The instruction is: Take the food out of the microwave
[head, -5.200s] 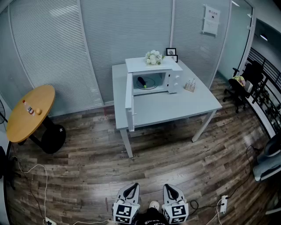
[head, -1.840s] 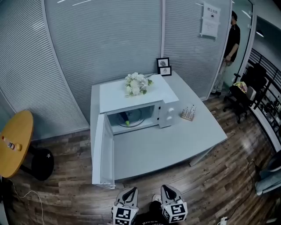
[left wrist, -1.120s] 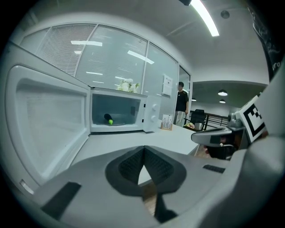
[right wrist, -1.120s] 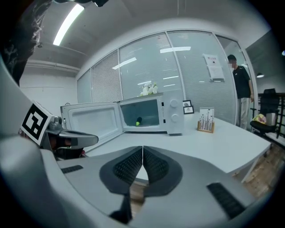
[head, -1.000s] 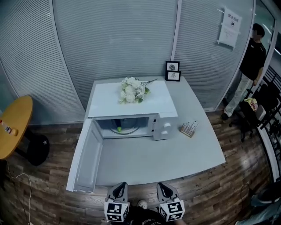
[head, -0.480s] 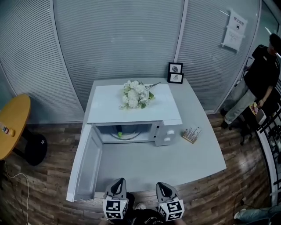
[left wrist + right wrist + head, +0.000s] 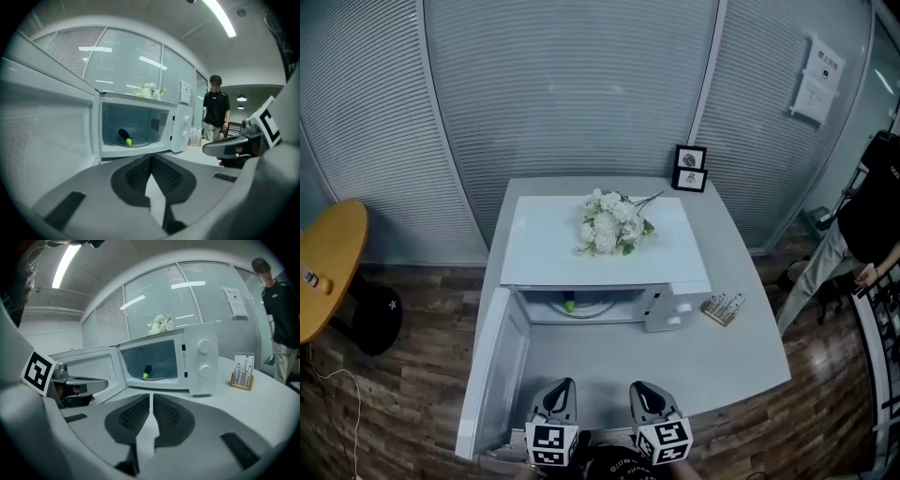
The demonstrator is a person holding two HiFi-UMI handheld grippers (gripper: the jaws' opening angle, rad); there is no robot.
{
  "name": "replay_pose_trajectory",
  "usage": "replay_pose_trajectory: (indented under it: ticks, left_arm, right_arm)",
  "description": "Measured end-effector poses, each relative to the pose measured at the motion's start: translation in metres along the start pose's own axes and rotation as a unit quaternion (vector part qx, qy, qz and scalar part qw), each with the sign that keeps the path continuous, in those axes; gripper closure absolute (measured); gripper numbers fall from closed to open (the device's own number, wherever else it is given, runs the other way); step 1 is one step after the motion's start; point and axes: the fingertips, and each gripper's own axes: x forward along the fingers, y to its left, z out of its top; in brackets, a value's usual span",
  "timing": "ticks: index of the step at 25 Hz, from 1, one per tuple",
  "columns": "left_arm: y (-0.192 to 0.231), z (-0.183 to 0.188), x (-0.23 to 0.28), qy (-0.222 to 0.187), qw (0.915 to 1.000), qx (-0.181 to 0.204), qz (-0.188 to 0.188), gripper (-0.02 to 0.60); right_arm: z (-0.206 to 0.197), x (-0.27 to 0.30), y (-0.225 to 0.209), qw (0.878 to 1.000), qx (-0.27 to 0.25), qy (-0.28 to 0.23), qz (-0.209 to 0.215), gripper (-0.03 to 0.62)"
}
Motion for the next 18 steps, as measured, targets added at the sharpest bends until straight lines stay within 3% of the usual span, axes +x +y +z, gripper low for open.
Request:
replay_pose_trajectory:
  ticks: [5, 9, 18]
  left_arm:
    - [0.007, 0.005, 0.013, 0.006, 0.9999, -0.002, -0.010, 0.574]
    - [0.011, 0.009, 0.021, 0.005, 0.9998, -0.001, -0.017, 0.574]
    - [0.029, 0.014, 0.029, 0.009, 0.9999, -0.003, -0.009, 0.574]
  right_arm:
    - [0.022, 0.039, 0.005, 1.000, -0.006, -0.006, 0.012, 0.582]
    - [0.039, 0.072, 0.012, 0.999, -0.006, -0.012, 0.030, 0.488]
    - [0.072, 0.146, 0.033, 0.999, -0.021, -0.005, 0.049, 0.423]
